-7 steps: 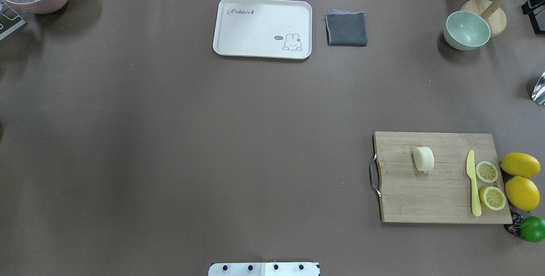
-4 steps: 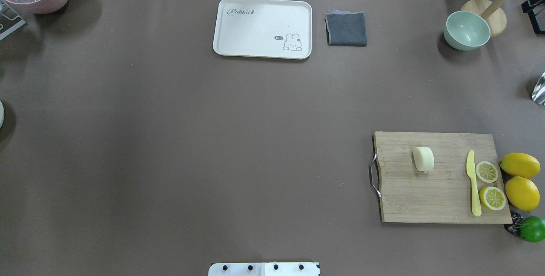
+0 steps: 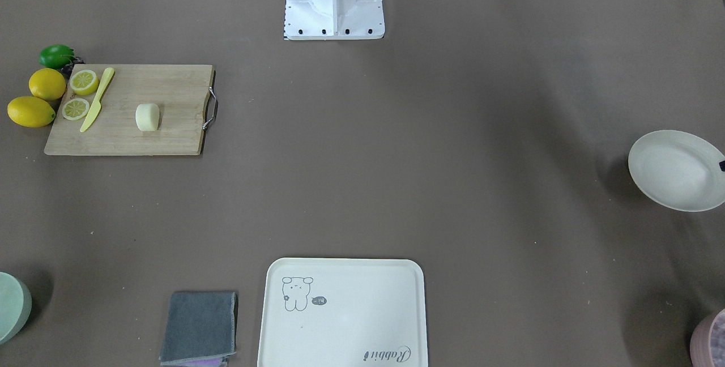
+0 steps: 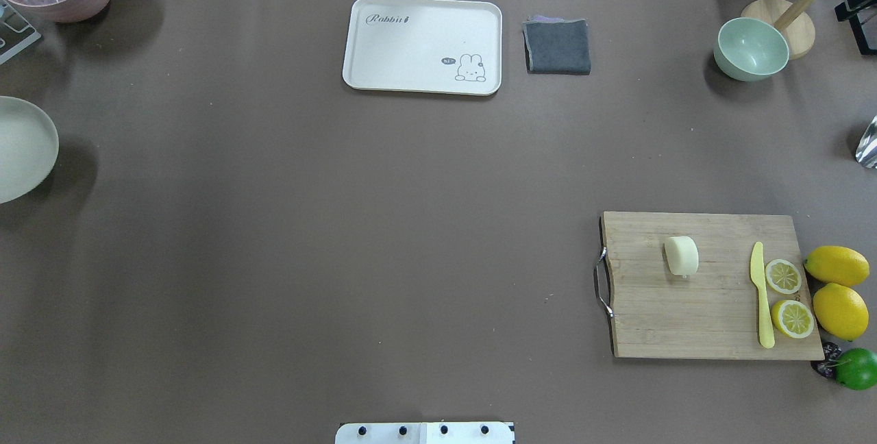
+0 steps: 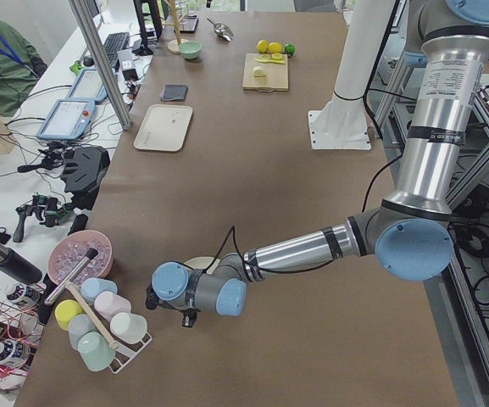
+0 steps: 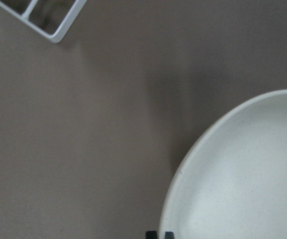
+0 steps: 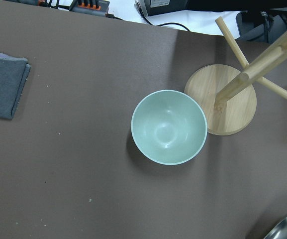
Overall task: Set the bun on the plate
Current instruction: 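Carry the white plate with the left gripper toward the table center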
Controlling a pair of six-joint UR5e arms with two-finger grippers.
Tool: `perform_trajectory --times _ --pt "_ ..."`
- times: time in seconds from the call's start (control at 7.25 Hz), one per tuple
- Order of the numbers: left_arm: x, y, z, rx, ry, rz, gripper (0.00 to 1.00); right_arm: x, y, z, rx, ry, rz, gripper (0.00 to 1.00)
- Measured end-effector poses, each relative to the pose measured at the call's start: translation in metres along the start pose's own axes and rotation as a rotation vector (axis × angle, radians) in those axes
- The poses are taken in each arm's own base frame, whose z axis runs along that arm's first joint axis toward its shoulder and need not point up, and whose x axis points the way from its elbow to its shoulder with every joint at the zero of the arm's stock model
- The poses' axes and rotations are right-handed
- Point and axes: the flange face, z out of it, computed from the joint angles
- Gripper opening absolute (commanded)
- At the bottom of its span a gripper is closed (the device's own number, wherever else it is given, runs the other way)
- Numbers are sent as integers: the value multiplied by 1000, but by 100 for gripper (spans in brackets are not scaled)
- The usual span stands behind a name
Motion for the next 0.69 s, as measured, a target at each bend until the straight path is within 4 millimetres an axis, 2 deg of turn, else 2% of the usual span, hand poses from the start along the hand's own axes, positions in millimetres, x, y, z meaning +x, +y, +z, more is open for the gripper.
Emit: perform_trajectory --times 0.41,0.55,0.69 --pt "79 -57 -30 51 92 39 0 -12 0 7 -13 -10 -15 100" --pt "132 -80 -31 49 131 16 0 -18 -2 9 -16 -15 -24 100" --pt "197 -98 -30 41 165 -17 0 -22 -4 11 -19 -18 -28 100"
